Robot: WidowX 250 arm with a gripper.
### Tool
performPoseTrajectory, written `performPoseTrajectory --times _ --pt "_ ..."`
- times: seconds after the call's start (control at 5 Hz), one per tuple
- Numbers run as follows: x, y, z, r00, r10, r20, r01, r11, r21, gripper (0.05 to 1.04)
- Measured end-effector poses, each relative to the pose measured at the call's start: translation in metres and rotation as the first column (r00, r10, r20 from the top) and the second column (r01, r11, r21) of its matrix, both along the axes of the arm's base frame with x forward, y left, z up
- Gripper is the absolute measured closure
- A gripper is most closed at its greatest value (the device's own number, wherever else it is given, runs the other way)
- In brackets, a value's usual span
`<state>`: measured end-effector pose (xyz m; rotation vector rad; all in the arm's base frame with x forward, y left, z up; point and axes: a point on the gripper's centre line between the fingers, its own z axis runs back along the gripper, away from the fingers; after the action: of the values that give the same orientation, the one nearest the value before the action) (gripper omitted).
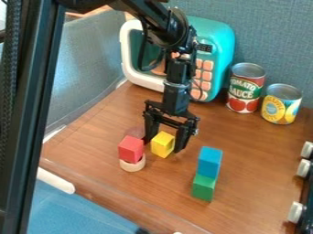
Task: Put the yellow cube on top of the red cube
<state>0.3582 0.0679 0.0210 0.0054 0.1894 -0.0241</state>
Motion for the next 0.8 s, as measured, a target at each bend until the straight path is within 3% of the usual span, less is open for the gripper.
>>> performPoseTrajectory --times 0.2,0.4,0.6,0.8 --pt "-0.001 -0.002 -0.006 1.0 -0.002 -0.015 0.001 1.0 -0.015 0.415" --pt "-0.001 -0.004 -0.007 1.0 -0.009 -0.016 0.008 1.0 -0.027 0.501" --pt "-0.006 -0.007 -0.007 1.0 -0.006 -0.023 0.005 0.999 -0.048 0.502" --pt "-0.005 -0.008 0.024 0.999 -0.004 0.048 0.006 0.999 -0.047 0.502"
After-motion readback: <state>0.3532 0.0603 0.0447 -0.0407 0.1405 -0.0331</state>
